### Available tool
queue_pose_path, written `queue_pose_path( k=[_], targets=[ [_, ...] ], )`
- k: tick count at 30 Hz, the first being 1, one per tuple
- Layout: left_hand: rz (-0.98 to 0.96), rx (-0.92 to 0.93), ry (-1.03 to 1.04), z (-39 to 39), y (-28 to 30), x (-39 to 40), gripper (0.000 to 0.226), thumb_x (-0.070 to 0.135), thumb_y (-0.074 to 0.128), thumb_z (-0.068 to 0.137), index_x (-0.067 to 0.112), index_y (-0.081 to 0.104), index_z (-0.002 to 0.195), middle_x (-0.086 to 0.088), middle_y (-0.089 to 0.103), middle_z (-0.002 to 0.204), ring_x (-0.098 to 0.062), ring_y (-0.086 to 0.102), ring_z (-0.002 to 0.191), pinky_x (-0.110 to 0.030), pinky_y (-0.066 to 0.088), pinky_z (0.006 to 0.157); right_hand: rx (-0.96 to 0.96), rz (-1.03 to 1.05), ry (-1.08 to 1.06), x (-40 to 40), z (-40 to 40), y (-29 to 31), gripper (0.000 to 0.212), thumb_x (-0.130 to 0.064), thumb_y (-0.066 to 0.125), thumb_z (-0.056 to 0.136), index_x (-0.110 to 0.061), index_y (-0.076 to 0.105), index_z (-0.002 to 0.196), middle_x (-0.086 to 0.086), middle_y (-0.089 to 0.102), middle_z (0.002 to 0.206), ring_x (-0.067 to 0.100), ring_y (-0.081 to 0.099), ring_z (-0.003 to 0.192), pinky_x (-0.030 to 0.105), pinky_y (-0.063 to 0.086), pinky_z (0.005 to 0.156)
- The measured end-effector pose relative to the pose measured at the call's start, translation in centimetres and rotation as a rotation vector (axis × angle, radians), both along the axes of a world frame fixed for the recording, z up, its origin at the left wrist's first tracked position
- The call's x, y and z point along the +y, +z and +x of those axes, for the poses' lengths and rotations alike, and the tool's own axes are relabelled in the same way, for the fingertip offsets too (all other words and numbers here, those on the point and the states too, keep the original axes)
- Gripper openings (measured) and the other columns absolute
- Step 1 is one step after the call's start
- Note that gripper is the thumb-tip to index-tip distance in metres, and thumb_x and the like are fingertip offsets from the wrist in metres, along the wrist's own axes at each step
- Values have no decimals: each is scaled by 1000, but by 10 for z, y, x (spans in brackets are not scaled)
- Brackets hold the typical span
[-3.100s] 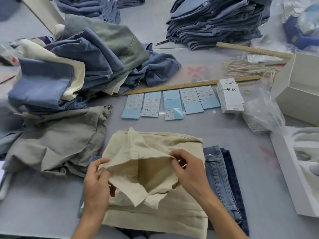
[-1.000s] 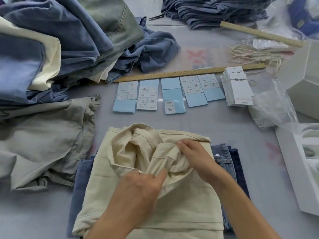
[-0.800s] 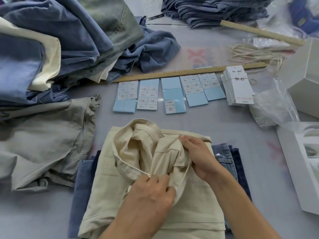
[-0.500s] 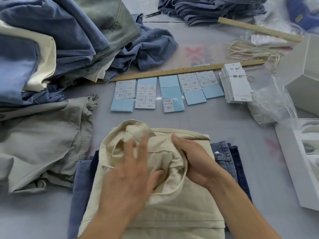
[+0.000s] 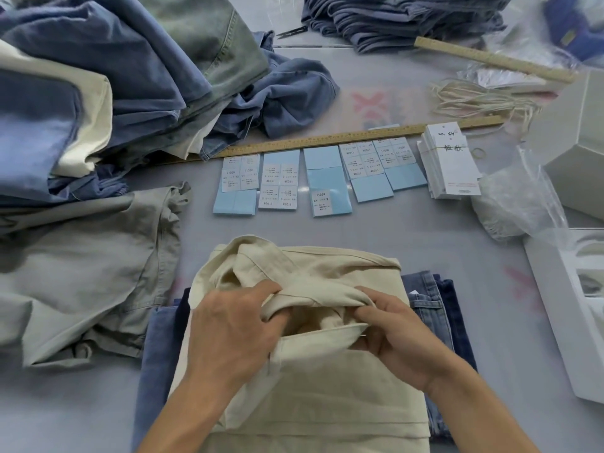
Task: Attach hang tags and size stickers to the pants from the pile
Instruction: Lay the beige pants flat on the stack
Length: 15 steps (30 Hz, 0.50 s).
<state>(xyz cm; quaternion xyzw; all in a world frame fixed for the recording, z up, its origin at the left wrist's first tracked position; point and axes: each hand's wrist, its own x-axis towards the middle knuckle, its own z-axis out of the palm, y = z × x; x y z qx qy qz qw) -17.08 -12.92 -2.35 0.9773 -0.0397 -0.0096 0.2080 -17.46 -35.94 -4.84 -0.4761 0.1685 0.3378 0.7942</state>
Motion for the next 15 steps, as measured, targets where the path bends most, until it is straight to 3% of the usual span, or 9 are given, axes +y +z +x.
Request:
queue_pose_path(
  k=[3,6,8,9,11,13,15],
  targets=[
    [72,-43,2,2,-2,1,26,35,63,76,26,75,98,5,68,69,-25,64,65,-38,51,61,93,32,0,13,-4,-2,18,-13,66,89,-11,80,100,10,74,94,17,71,80,34,58,64],
    [148,-50,-162,5,-4,0,47,22,51,80,24,64,125,1,67,114,-27,63,106,-47,47,89,108,23,78,25,-5,-5,23,-30,70,93,-12,79,106,8,76,101,16,72,87,29,58,69],
    [105,4,-244,12,-2,3,54,23,41,81,24,59,132,-2,57,142,-27,53,130,-53,40,107,77,-2,71,28,-1,-3,28,-35,71,90,-15,79,108,7,76,103,15,72,90,27,57,69],
    [48,55,-262,17,-2,6,54,25,38,81,28,56,132,-1,57,142,-25,52,130,-53,39,110,69,-17,54,29,1,-1,29,-36,70,87,-17,79,107,6,76,103,14,72,89,27,57,68],
    [-147,203,-222,28,-3,10,51,31,35,81,42,51,128,10,70,116,-15,55,108,-41,42,103,72,-15,22,29,4,0,29,-38,71,84,-20,80,105,5,76,101,13,72,86,26,56,65],
    [-307,330,-155,40,-5,13,44,31,40,81,44,58,119,13,73,93,-12,57,95,-35,44,91,93,5,14,30,6,0,29,-41,72,85,-21,80,105,4,77,102,13,73,85,24,56,63],
    [-395,357,-98,48,-10,16,35,31,47,78,45,67,103,11,73,82,-7,60,86,-37,45,84,107,5,13,32,7,0,31,-41,69,89,-20,79,110,6,76,108,14,73,89,25,56,64]
  ],
)
